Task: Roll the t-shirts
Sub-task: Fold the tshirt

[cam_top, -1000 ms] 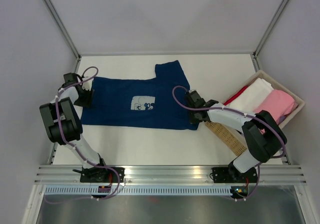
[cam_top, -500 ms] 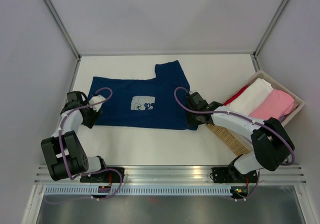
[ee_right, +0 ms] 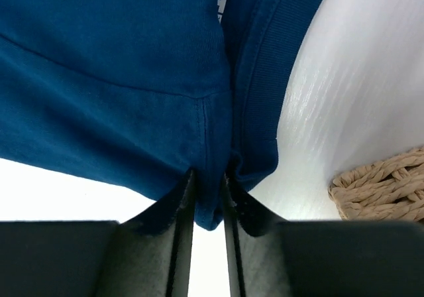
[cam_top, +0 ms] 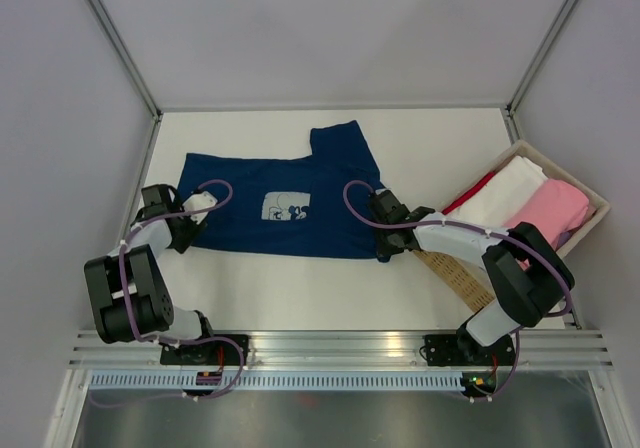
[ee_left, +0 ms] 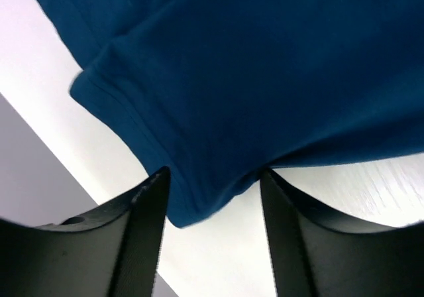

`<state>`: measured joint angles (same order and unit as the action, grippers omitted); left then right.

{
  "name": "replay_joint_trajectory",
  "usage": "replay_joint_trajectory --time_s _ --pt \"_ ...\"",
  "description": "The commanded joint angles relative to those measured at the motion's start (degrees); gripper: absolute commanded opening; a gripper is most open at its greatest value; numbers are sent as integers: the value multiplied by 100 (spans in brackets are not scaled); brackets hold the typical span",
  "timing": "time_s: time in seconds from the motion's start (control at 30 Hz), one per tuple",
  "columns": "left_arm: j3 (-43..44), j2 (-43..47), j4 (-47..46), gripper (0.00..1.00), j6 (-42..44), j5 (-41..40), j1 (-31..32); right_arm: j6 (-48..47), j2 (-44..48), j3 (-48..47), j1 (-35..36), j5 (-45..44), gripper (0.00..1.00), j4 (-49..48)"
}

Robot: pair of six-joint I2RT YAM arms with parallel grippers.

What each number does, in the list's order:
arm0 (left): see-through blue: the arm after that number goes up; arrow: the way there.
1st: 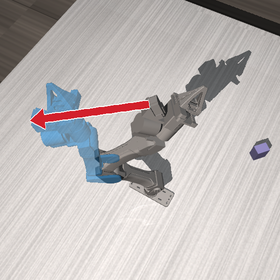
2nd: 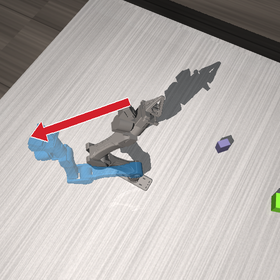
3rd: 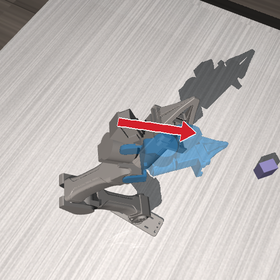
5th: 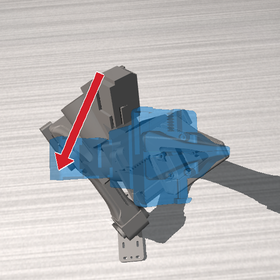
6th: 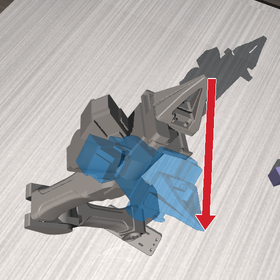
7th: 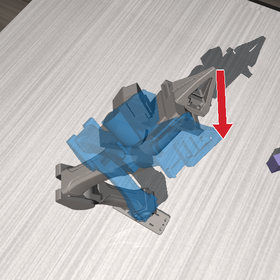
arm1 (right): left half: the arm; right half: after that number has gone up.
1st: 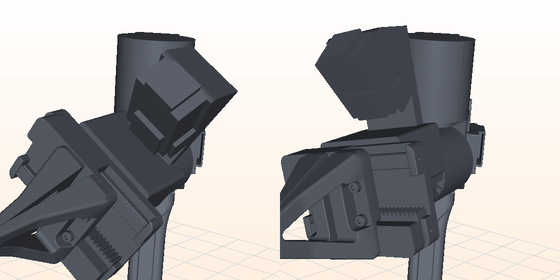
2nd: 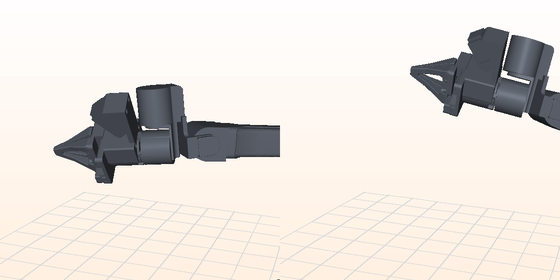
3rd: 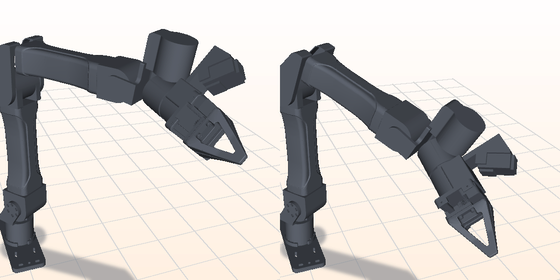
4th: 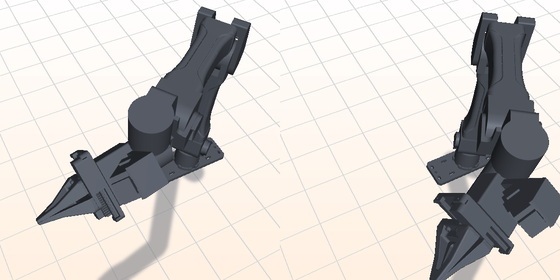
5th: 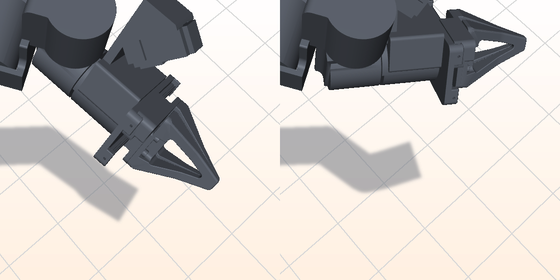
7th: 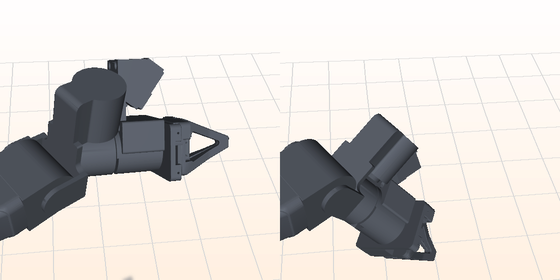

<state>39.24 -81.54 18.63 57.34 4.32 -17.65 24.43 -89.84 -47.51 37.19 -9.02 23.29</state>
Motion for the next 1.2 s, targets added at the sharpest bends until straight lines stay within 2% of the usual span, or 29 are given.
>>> replay_joint_trajectory --time_s 0.0,0.07,0.1,0.17,0.2,0.23,0.27,0.4,0.6,0.77,1.0,1.07,1.1,1.13,1.17 --pt "-303 -240 -518 60 225 -45 -2 89 -69 57 16 -74 20 -70" --pt "-356 -257 -545 52 225 51 7 80 -34 40 16 -56 13 -18" --pt "-391 -284 -554 41 225 87 -2 71 2 40 16 -48 7 44" --pt "-452 -301 -545 28 251 96 -2 45 46 22 16 -39 2 105" --pt "-470 -293 -545 11 269 96 -2 36 89 13 16 -39 0 175" --pt "-479 -275 -545 3 295 35 -10 27 107 5 16 -21 0 211" --pt "-470 -266 -545 2 295 -9 -10 27 133 -13 16 -13 0 333" --pt "-365 40 -151 2 435 -71 -81 10 423 -31 16 172 0 764" --pt "-330 902 1044 2 936 -54 -160 141 836 66 86 628 0 1502" --pt "-426 1429 2028 2 1217 -185 -160 299 1021 154 280 673 0 2099" --pt "-620 1535 2776 2 1411 -712 -186 502 1505 303 587 1112 0 2593" --pt "-620 1562 2883 2 1429 -809 -177 519 1566 356 623 1148 7 2637" --pt "-602 1562 2891 10 1412 -810 -177 519 1584 382 623 1156 13 2628" --pt "-533 1553 2909 25 1368 -792 -186 546 1593 374 623 1139 24 2593" --pt "-471 1536 2996 52 1350 -731 -178 546 1610 330 623 1139 30 2584"
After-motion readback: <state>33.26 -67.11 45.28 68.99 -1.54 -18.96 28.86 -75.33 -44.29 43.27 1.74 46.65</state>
